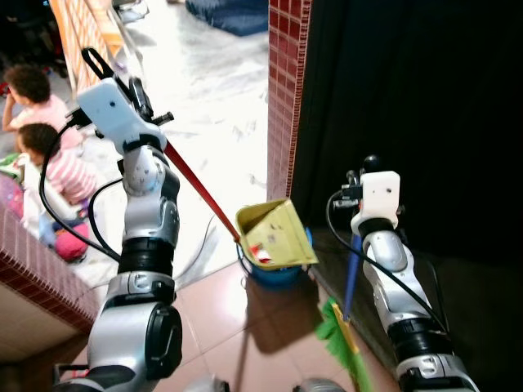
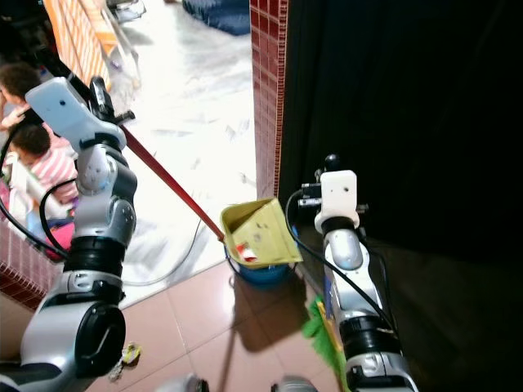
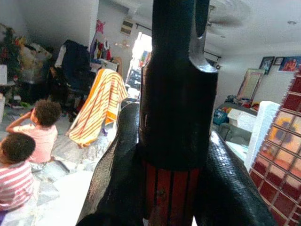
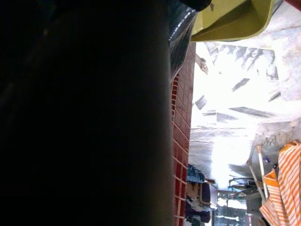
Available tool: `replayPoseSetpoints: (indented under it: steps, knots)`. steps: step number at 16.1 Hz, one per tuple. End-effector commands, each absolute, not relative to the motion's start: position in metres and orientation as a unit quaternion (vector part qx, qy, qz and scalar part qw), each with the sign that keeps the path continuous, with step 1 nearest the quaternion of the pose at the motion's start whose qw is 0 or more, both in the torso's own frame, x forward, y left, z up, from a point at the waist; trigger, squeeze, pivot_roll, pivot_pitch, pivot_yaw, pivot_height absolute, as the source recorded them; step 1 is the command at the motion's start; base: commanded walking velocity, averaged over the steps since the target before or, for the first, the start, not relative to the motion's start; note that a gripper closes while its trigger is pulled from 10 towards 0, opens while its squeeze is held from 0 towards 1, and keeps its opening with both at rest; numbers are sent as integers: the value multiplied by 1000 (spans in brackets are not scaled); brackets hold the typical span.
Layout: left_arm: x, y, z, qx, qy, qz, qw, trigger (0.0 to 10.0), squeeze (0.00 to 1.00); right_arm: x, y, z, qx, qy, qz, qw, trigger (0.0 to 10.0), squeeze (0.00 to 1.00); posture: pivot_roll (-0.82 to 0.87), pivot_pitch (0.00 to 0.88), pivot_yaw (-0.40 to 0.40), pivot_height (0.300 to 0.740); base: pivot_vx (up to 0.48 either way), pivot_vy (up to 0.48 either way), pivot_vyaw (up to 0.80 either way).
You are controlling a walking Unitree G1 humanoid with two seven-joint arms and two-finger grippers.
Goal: Sweep floor
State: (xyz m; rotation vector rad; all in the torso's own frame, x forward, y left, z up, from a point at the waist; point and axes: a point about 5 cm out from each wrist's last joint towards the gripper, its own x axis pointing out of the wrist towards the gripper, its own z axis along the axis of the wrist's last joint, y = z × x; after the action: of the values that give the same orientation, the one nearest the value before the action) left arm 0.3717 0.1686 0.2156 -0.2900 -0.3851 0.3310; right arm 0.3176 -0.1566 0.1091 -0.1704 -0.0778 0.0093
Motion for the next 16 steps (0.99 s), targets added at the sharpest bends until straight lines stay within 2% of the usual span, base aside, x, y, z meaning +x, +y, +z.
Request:
replayPoseSetpoints:
  steps: [1,6,10,12,16]
  knots:
    - [369,178,234,-140,-235,181,945,10000,0,322,-145,121,-80,-63,22,995,10000,0,-116,0,41,740,454,0,0]
    - [364,164,247,-58,-288,161,942,10000,0,319,-143,117,-78,-59,25,995,10000,0,-114,0,36,740,64,0,0]
    - [359,136,246,-19,-315,95,944,10000,0,321,-142,118,-78,-60,27,995,10000,0,-121,0,39,740,0,0,0]
    - [352,109,248,31,-341,-5,940,10000,0,324,-146,123,-81,-67,22,994,10000,0,-122,0,42,740,0,0,0]
    - [341,89,249,95,-371,-117,916,10000,0,326,-145,125,-83,-73,21,994,10000,0,-119,0,46,740,0,0,0]
